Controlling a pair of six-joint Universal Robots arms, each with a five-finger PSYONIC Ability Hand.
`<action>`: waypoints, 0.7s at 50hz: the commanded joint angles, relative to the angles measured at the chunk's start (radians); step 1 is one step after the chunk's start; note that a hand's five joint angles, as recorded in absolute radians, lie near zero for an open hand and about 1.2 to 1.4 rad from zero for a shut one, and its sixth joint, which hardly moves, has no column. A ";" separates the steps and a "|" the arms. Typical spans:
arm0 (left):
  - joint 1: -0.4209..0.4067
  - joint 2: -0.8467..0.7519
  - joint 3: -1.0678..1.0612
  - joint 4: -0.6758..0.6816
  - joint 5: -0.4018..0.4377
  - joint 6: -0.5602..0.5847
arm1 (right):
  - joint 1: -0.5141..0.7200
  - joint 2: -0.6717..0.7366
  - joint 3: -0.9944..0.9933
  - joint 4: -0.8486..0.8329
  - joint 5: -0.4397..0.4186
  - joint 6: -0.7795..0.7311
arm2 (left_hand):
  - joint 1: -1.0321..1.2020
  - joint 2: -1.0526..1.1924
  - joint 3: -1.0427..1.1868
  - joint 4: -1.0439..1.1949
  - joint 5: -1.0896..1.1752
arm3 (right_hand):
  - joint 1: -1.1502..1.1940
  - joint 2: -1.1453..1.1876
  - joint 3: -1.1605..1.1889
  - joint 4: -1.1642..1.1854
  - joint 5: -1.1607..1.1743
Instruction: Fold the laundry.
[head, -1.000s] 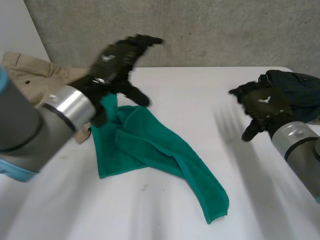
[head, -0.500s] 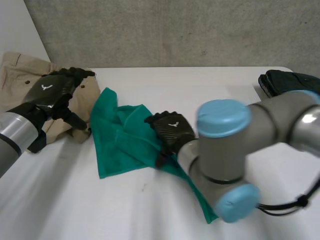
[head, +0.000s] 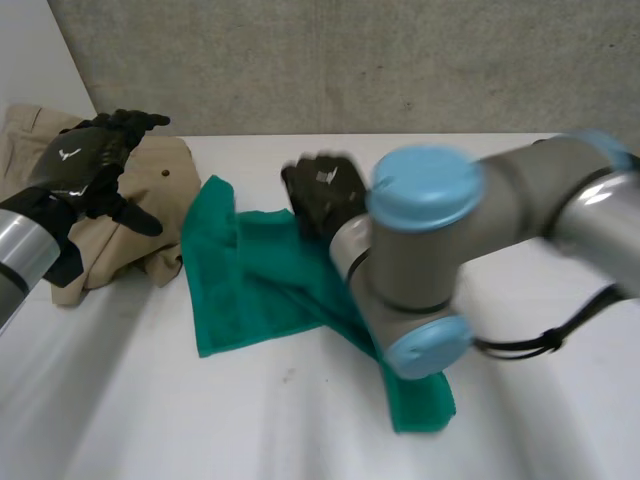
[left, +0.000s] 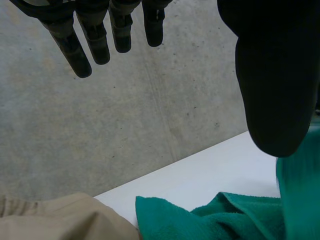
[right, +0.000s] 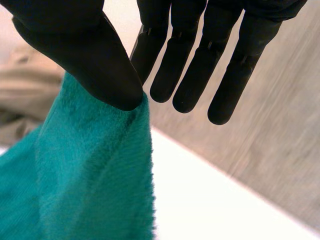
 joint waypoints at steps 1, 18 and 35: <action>-0.038 -0.167 0.122 -0.015 0.005 0.031 | -0.072 -0.324 0.225 -0.055 -0.134 -0.056 | -0.012 -0.031 -0.038 -0.027 -0.048 | 0.273 0.217 0.211 0.202 0.228; -0.098 -0.448 0.316 -0.158 -0.004 0.220 | -0.522 -0.755 0.560 0.204 -0.404 -0.185 | -0.012 -0.031 -0.038 -0.027 -0.048 | 0.273 0.217 0.211 0.202 0.228; -0.132 -0.401 0.245 -0.121 -0.010 0.227 | -0.700 -0.381 0.541 0.359 -0.407 -0.532 | -0.012 -0.031 -0.038 -0.027 -0.048 | -0.330 -0.385 -0.391 -0.400 -0.374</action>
